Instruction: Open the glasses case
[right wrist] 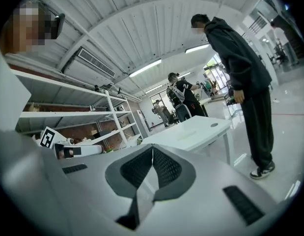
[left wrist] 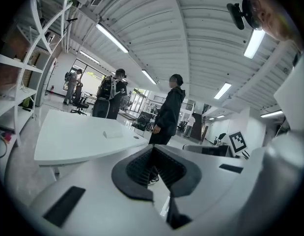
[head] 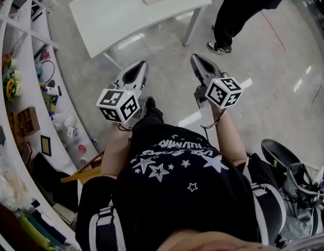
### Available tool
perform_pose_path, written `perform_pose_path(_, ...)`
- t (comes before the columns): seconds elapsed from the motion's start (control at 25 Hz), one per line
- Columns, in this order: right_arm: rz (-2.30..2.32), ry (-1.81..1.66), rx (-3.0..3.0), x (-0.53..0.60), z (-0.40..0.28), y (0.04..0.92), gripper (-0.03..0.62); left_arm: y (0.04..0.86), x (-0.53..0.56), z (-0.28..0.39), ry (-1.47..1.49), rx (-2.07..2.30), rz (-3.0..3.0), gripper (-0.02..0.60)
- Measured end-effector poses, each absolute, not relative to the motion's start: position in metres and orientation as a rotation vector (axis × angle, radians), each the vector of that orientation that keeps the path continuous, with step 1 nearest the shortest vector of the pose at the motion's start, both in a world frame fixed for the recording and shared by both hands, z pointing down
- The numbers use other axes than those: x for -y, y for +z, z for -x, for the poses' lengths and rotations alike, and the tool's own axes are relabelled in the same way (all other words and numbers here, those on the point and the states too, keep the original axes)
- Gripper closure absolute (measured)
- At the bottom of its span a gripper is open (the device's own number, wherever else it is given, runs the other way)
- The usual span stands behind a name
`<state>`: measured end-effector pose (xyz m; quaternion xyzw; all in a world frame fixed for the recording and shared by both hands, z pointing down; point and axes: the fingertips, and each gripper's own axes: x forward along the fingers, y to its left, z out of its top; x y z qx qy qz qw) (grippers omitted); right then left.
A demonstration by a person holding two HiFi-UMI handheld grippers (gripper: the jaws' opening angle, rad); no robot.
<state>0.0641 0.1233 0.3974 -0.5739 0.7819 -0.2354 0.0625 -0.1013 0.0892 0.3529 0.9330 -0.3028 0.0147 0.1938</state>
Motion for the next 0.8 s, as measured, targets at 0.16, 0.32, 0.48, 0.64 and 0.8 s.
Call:
perform_pose_path(0.16,1.753,-0.693,-2.360,-0.072,-0.048,0.392,0.586,0.352,-0.042,0.118,0.033,0.841,-2.618,0.569)
perform_pose_path(0.32,1.774,-0.681,-2.366,-0.029,-0.034,0.387,0.586,0.347,-0.004,0.130,0.015,0.820,-2.631,0.569)
perform_pose_path(0.48,1.819,-0.670,-2.344,0.014,-0.023,0.386,0.586,0.348,0.032,0.145,0.010,0.813,-2.638,0.569)
perform_pose_path(0.64,1.864,-0.648,-2.322,0.045,-0.015,0.386,0.586,0.356,0.061,0.155,0.011,0.791,-2.623,0.569)
perform_pose_path(0.8,1.879,-0.670,-2.322,0.062,-0.010,0.394,0.586,0.363,0.085,0.158,0.014,0.771,-2.608,0.569)
